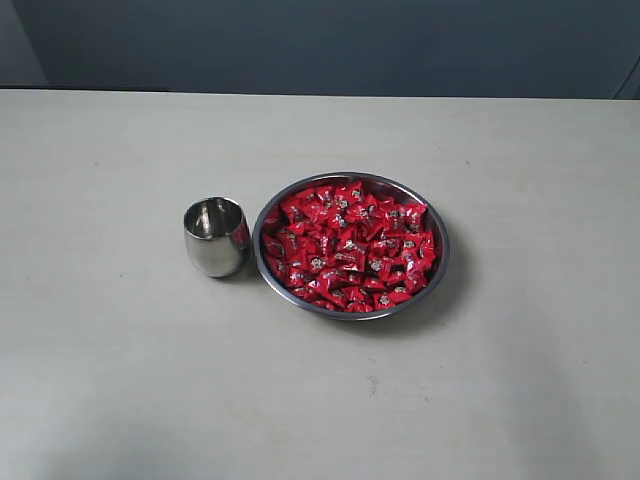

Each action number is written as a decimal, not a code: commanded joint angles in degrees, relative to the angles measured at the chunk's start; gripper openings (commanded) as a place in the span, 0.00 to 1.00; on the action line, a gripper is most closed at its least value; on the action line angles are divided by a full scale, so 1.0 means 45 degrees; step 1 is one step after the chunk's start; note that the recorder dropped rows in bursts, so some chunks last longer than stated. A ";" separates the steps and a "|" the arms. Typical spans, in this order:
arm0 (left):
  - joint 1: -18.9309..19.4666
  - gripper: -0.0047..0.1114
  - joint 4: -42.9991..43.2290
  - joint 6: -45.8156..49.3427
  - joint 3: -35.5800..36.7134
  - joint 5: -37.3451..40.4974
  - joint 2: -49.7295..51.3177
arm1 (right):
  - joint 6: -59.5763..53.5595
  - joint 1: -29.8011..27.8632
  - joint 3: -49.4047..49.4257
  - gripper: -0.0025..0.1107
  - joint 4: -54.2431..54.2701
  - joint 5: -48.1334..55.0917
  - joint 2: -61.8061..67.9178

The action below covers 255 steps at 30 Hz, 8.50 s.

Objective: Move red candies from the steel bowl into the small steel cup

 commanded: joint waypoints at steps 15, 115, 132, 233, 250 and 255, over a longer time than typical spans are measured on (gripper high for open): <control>-0.0103 0.04 0.0026 -0.0021 -0.0106 -0.0068 -0.0061 | -0.3287 0.6688 -0.6639 0.28 0.0900 0.2969 1.2588; -0.0103 0.04 0.0026 -0.0021 -0.0106 -0.0068 -0.0061 | -0.1230 0.8438 -1.3251 0.32 -0.1732 0.7381 1.6356; -0.0103 0.04 0.0026 -0.0021 -0.0106 -0.0068 -0.0061 | -0.1877 0.8366 -1.0785 0.32 0.0390 0.5633 1.7247; -0.0103 0.04 0.0026 -0.0021 -0.0106 -0.0068 -0.0061 | -0.0320 0.8337 -1.0785 0.03 -0.3765 0.6696 1.7663; -0.0103 0.04 0.0026 -0.0021 -0.0106 -0.0068 -0.0061 | -0.0766 0.8359 -1.0785 0.04 -0.1886 0.6837 1.5319; -0.0103 0.04 0.0026 -0.0021 -0.0106 -0.0068 -0.0061 | -0.3165 0.8359 -1.0785 0.04 0.1261 0.5740 1.5295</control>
